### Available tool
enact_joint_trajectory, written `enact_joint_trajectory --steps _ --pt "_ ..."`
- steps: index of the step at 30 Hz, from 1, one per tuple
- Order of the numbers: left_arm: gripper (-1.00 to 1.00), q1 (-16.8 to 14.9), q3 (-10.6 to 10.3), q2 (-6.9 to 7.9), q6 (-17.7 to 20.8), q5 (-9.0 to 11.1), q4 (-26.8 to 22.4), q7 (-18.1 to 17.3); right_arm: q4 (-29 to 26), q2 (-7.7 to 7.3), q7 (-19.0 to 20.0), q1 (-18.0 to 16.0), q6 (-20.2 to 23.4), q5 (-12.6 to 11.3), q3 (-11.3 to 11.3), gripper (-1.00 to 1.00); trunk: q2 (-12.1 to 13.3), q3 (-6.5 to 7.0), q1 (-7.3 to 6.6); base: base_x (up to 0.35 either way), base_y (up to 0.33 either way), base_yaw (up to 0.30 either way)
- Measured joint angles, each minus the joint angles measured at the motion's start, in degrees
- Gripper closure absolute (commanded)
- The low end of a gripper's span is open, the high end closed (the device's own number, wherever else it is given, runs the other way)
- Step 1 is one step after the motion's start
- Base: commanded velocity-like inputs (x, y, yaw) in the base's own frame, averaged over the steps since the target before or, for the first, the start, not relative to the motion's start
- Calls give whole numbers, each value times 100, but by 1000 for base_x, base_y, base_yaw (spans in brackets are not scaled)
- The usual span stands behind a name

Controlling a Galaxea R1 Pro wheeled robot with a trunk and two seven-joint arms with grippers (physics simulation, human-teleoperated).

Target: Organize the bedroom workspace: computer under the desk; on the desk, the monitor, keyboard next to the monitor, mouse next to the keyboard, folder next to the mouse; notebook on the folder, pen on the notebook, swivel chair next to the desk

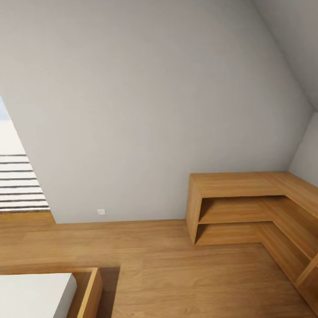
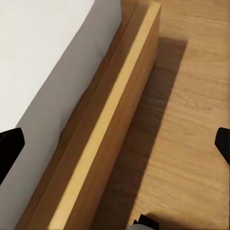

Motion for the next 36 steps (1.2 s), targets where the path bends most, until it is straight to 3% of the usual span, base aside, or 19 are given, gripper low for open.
enact_joint_trajectory --steps 16,21,26,36 --pt "-100 0 0 24 20 30 8 0 -48 15 3 -2 -3 -17 -4 -100 0 0 0 332 0 0" --pt "-100 0 1 32 28 31 8 -5 -532 -8 -10 -10 2 -22 -23 -100 0 0 0 332 0 0" --pt "-100 0 6 46 444 17 7 -9 -569 -41 11 -11 27 -9 -27 -100 0 0 0 316 0 0" --pt "-100 -1 32 56 590 25 8 8 -393 -45 5 -10 99 -23 -29 -100 0 0 3 58 1 -163"
